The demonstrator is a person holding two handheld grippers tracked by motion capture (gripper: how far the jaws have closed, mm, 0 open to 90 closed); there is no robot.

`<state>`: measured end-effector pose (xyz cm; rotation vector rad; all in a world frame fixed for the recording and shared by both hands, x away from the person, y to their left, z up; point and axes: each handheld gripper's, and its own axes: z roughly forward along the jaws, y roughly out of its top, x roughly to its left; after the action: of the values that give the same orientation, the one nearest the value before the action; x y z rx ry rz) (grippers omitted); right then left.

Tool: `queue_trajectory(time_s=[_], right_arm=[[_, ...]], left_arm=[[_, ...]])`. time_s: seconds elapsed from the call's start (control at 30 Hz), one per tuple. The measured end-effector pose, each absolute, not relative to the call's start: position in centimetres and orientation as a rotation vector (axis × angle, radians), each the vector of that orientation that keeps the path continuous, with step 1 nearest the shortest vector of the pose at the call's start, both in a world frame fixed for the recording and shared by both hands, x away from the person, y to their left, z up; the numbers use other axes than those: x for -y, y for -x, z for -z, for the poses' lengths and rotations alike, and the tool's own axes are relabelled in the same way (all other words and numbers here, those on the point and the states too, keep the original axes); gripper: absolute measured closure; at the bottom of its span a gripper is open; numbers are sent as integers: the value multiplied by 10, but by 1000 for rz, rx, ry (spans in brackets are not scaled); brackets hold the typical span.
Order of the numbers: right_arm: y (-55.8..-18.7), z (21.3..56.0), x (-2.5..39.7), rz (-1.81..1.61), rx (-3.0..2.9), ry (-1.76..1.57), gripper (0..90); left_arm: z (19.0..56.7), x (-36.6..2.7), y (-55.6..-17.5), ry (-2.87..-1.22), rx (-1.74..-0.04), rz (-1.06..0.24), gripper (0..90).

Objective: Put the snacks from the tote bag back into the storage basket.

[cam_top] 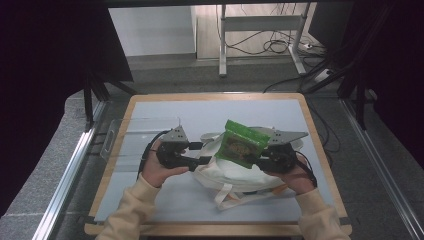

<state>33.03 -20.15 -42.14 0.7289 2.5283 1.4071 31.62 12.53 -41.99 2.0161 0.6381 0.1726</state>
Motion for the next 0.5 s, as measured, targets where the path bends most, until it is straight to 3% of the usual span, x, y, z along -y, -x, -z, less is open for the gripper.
queue_trajectory(time_s=[0.5], right_arm=[[-332, 422, 200, -1313, -2566, -731, 718]], left_arm=[[402, -132, -316, -2024, -629, -201, 384]])
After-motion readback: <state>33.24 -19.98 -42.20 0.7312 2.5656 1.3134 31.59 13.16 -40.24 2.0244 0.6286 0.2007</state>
